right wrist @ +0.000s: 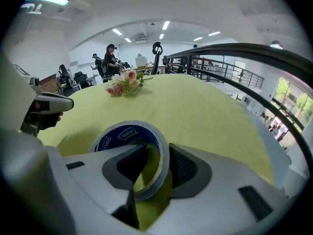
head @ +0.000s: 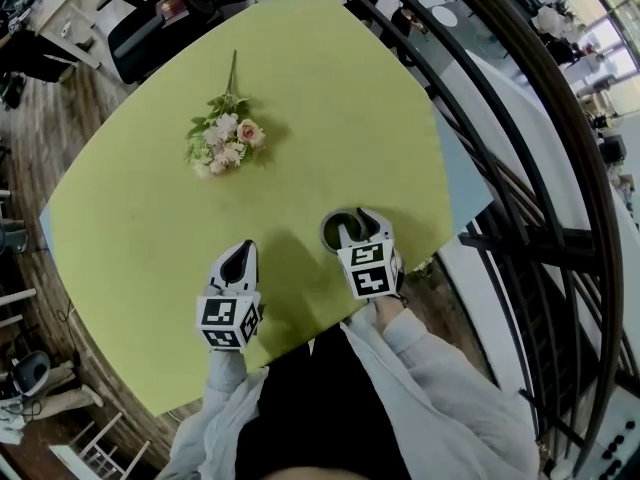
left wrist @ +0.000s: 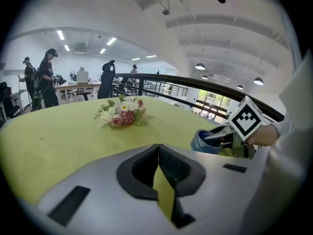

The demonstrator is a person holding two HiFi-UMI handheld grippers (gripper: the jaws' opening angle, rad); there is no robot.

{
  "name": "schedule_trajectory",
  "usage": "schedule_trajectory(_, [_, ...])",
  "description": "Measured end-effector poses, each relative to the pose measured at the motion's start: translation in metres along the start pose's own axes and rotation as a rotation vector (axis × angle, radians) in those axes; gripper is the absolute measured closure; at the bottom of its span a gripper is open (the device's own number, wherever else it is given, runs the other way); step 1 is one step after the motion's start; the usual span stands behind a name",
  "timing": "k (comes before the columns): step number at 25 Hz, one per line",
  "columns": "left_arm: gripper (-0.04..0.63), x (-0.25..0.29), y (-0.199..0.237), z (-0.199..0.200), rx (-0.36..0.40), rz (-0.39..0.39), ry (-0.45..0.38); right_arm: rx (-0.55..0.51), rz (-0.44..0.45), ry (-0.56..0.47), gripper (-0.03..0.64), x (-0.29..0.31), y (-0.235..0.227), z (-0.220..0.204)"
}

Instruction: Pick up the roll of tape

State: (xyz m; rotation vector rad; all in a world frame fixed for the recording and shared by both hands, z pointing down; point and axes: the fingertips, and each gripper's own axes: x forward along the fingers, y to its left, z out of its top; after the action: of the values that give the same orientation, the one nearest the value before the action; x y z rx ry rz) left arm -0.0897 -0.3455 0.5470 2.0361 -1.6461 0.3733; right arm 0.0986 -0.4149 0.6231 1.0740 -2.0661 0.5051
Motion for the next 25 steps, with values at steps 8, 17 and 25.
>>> schedule_trajectory(8, [0.578, -0.008, -0.015, -0.002, 0.040, -0.041, 0.004, 0.028, -0.040, -0.039, 0.516, -0.020, -0.004, 0.003])
schedule_trajectory(17, [0.578, -0.013, -0.024, -0.008, 0.063, -0.108, -0.007, 0.096, -0.078, -0.082, 0.525, -0.041, 0.001, -0.004])
schedule_trajectory(25, [0.578, -0.038, -0.025, -0.014, 0.082, -0.146, -0.024, 0.139, -0.092, -0.114, 0.529, -0.068, 0.025, -0.012])
